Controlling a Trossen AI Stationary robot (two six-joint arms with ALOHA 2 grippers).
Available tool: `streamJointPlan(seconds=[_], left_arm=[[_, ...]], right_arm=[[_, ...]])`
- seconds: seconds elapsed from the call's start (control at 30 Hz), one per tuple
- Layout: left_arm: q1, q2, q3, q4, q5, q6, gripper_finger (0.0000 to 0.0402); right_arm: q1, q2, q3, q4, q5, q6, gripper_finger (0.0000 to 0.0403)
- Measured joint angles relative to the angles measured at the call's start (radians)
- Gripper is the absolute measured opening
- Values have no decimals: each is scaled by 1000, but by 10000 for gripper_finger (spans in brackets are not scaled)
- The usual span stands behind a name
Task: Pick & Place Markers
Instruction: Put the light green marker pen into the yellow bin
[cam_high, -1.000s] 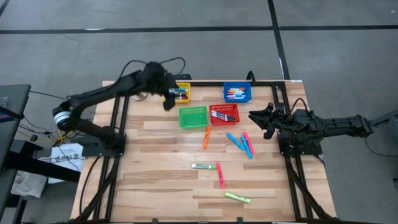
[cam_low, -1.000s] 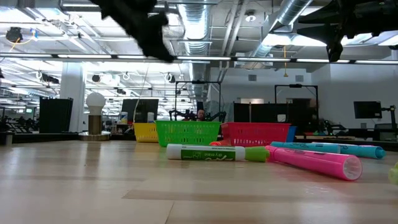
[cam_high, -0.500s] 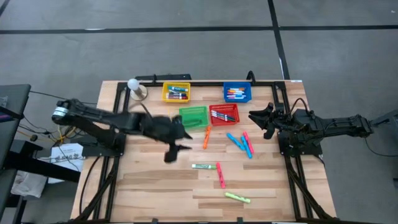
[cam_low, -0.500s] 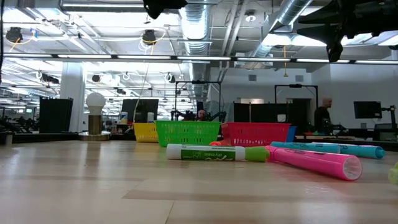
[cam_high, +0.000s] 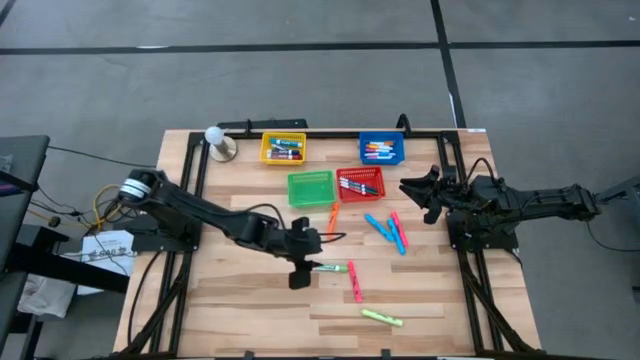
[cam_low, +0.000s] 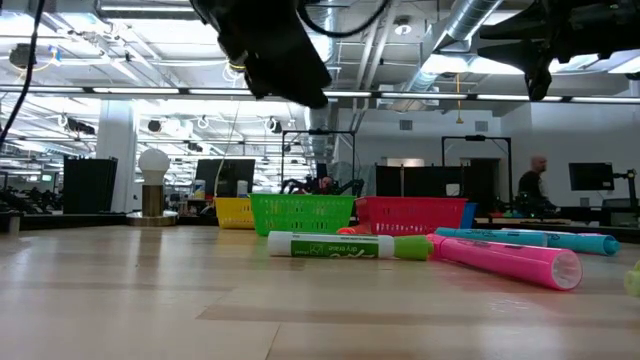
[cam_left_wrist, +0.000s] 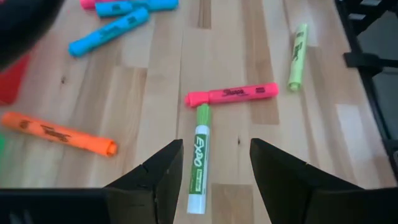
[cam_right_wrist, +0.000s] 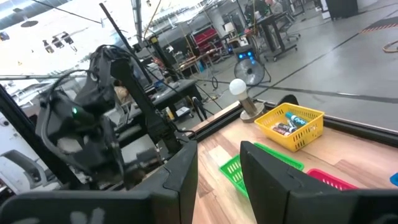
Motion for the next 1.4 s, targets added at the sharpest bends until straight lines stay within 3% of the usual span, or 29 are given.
streamJointPlan(seconds=[0.47,1.27,1.4], left_arm=[[0,207,-1,71,49,0,186],[53,329,2,119,45,-27,185],[72,356,6,133,79,-33,170]], right_arm=[[0,1,0,-37,0,0,111],[0,1,0,-121,1,0,111],[0,0,0,-154,1,0,111]])
